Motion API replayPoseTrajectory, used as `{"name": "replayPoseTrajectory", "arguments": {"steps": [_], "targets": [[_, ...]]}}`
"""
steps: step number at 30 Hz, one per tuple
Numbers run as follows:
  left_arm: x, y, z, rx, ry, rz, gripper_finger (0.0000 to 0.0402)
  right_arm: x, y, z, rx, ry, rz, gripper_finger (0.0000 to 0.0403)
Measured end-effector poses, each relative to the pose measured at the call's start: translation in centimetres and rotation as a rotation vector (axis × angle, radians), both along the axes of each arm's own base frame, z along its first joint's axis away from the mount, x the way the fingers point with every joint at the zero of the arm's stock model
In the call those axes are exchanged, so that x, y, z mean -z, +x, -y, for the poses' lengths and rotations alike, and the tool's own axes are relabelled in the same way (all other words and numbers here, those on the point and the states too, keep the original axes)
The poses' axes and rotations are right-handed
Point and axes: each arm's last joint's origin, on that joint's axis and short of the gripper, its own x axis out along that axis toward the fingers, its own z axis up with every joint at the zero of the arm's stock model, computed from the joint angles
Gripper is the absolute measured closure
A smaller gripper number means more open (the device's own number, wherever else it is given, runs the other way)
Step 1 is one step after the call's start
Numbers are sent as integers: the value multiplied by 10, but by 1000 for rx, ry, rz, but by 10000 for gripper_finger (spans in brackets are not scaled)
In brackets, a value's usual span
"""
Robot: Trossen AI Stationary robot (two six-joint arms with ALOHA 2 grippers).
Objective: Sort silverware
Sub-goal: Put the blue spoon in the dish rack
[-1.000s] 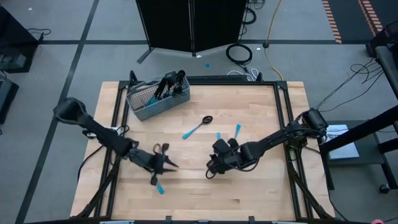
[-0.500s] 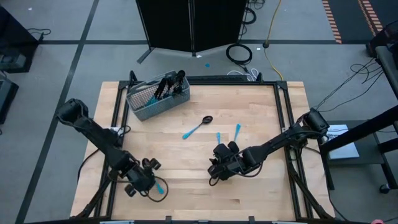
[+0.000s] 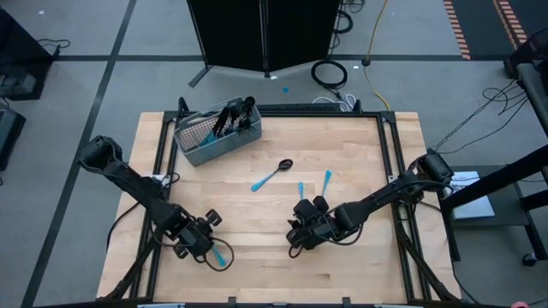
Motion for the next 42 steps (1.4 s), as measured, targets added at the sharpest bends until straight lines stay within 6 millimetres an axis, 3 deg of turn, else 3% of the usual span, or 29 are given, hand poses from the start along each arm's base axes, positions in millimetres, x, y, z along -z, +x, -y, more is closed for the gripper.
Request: {"name": "replayPoseTrajectory", "arguments": {"steps": [14, 21, 25, 27, 33, 42], "targets": [[26, 9, -1, -23, 54, -122, 330, -1, 1, -1, -5, 7, 12, 273], [20, 8, -1, -23, 42, -113, 335, -1, 1, -1, -18, -3, 14, 273], [14, 7, -2, -23, 49, -120, 374, -1, 1, -1, -20, -5, 12, 273], [8, 10, 0, -19, 61, -118, 392, -1, 1, -1, -20, -5, 12, 273], [-20, 23, 4, 69, 221, -15, 398, -1, 2, -1, -18, -8, 14, 273], [-80, 51, -1, 269, 856, 281, 400, -1, 2, -1, -15, -6, 16, 273]]}}
